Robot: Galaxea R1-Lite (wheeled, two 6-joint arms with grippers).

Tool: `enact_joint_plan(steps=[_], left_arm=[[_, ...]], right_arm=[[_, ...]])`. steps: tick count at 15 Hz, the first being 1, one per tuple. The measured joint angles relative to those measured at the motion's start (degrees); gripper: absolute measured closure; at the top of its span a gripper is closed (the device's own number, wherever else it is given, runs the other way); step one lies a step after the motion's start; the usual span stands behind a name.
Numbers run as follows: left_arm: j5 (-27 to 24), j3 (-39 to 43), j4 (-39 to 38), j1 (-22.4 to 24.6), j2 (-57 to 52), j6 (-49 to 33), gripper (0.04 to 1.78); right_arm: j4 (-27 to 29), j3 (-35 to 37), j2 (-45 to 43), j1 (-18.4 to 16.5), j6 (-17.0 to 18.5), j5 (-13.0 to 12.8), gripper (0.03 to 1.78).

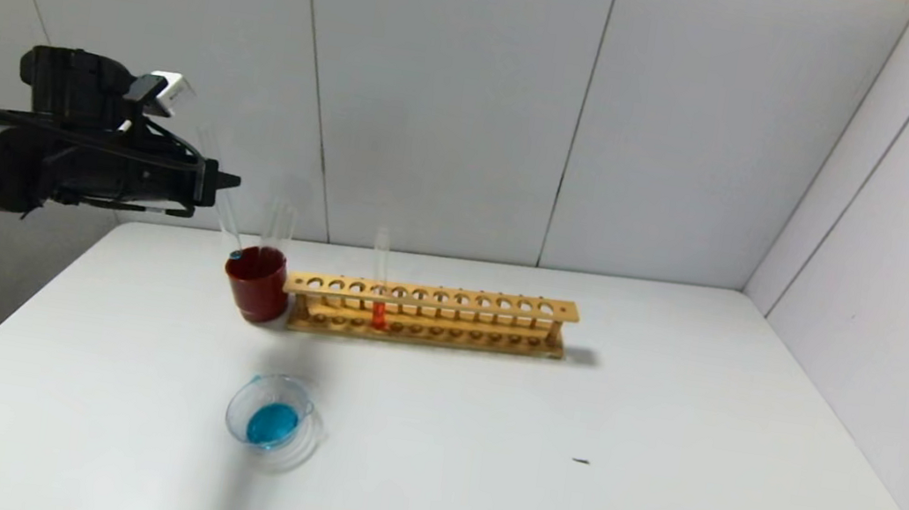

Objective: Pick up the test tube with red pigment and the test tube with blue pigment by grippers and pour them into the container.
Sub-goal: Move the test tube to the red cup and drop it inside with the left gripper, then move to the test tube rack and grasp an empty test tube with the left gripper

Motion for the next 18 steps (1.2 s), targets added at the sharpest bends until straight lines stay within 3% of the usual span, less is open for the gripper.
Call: enact_joint_plan(steps=[13,16,18], left_arm=[[-0.09,-4.41,-3.73,-0.33,10.12,0.26,1.45],[-0.11,-4.11,-3.78,-0.44,10.36,0.34,1.21],[0.00,-3.80,-3.78,-0.69,10.29,0.59,0.90]], right_arm=[[0.00,0.00,0.00,0.05,-0.02,0.00,0.06],[0.00,0.00,0.00,0.05,-0.02,0.02,0.06],[0.00,0.00,0.00,0.02,0.00,0.02,0.06]])
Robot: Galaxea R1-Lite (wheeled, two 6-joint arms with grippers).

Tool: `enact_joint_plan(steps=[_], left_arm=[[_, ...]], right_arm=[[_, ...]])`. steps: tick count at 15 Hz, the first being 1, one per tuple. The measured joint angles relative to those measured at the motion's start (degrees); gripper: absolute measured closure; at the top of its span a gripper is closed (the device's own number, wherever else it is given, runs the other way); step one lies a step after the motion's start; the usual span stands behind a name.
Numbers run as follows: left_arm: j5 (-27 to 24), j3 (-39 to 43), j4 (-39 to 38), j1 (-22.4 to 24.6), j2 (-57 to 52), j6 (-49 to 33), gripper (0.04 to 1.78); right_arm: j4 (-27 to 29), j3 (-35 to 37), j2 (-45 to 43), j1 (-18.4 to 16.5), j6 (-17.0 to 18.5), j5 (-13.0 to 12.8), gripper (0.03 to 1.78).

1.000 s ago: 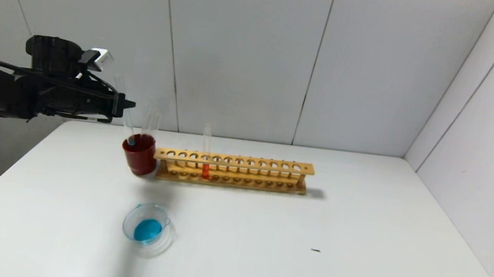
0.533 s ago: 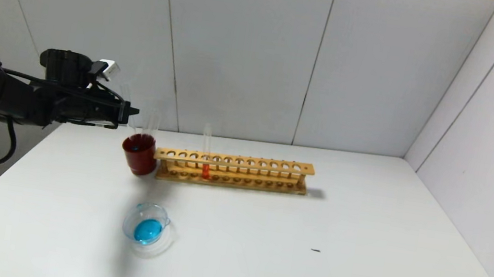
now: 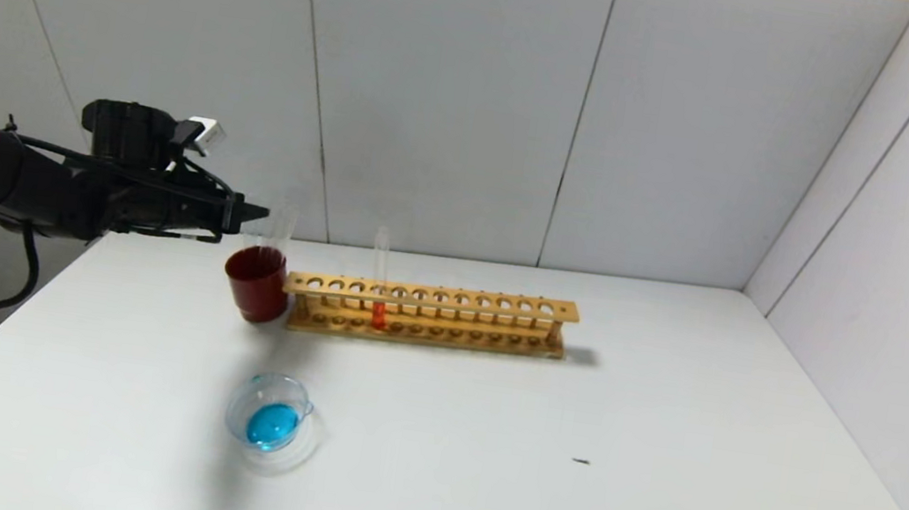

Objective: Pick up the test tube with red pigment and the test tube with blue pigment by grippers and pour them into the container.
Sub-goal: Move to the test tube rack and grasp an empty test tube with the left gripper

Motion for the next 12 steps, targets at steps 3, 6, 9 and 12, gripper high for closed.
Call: enact_joint_plan(steps=[3,6,9,12], left_arm=[[-0.01,0.16,0.07,-0.55,-0.67,-0.33,0.41],[-0.01,0.41,0.44,-0.55,-3.47,-0.52,0.13],[0.27,0.99,0.83,-0.60,-7.72,-0.35,0.07],[0.29,3.39,0.77,-1.34,-12.80,-0.30,0.07]], right_arm=[[0.00,0.00,0.00,0.00,0.00,-0.02,0.06],[0.00,0.00,0.00,0.00,-0.02,0.00,0.06],[0.00,0.00,0.00,0.02,0.00,-0.02,0.06],[0.00,0.00,0.00,0.00,0.00,-0.02,0.06]])
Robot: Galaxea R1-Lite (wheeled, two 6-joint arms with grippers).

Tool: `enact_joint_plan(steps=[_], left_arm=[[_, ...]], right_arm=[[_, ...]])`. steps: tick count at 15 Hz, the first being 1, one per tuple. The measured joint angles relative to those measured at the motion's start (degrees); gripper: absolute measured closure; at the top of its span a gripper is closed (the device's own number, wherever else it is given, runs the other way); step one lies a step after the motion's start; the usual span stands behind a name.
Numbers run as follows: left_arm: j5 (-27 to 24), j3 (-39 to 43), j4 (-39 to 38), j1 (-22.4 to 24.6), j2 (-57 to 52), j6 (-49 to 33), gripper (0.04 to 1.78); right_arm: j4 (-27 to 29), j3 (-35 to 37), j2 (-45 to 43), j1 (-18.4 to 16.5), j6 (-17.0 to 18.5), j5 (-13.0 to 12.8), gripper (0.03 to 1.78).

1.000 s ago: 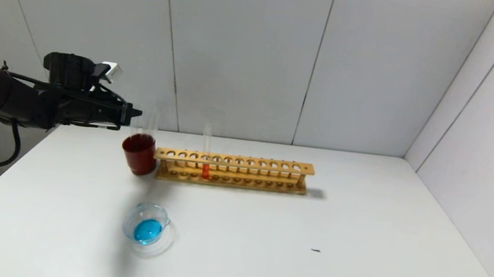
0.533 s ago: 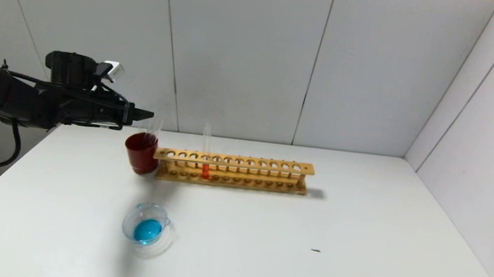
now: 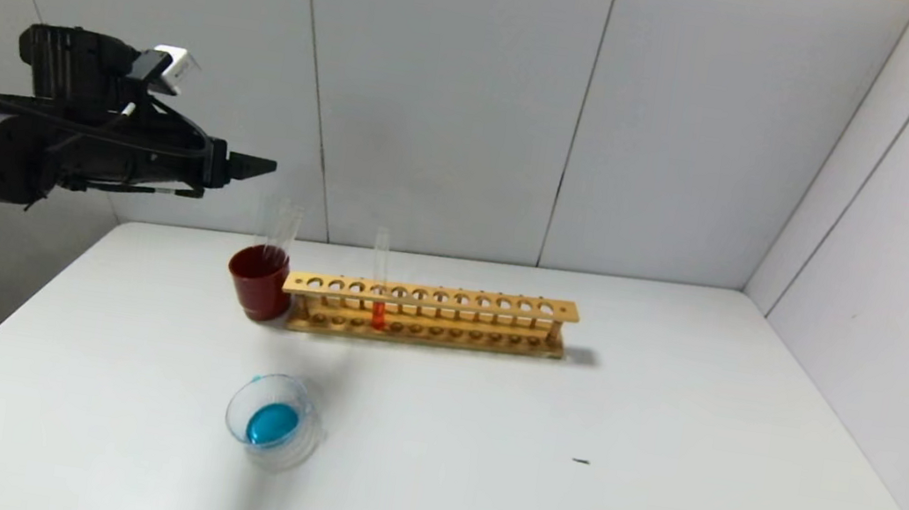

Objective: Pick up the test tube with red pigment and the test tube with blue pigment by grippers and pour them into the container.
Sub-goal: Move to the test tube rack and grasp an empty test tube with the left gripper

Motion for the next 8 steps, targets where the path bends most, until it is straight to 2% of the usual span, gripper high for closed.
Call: enact_joint_plan(steps=[8], left_arm=[[0.30,13.53,-0.72,-9.63,-11.33,0.09,0.07]], right_arm=[[0.00,0.00,0.00,-0.02,-0.02,0.02,0.06]])
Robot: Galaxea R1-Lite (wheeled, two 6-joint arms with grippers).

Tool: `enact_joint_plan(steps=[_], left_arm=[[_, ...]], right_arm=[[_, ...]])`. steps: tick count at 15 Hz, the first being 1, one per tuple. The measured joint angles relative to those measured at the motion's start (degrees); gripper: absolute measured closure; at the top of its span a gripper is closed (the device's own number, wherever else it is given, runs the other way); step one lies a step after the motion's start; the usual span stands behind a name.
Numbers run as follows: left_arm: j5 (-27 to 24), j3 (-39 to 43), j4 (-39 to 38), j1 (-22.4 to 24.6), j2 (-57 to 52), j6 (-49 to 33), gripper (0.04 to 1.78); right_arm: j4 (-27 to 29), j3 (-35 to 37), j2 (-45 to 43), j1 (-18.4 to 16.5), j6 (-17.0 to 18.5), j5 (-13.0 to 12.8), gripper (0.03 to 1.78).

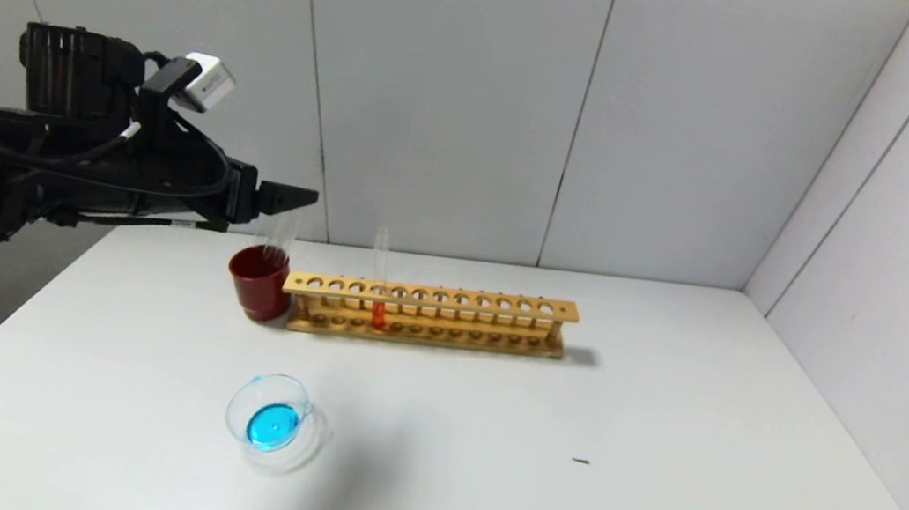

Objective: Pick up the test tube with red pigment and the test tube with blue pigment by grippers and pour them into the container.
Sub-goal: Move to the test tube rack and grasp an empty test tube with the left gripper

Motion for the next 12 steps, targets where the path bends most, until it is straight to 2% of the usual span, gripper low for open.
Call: enact_joint_plan(steps=[3,6,9,12], left_arm=[[0.37,3.91,-0.55,-1.94,-0.11,-0.41,0.07],[0.61,6.03,-6.61,-4.22,1.90,-0.22,0.07],[3.21,5.62,-9.62,-6.44,4.94,-0.04,0.07],[3.56,4.19,-9.90,-8.23,7.96,-0.09,0.07]], right_arm=[[0.00,0.00,0.00,0.02,0.00,-0.02,0.06],[0.00,0.00,0.00,0.02,0.00,0.00,0.06],[0.00,0.00,0.00,0.00,0.02,0.00,0.06],[0.00,0.00,0.00,0.05,0.00,0.00,0.06]])
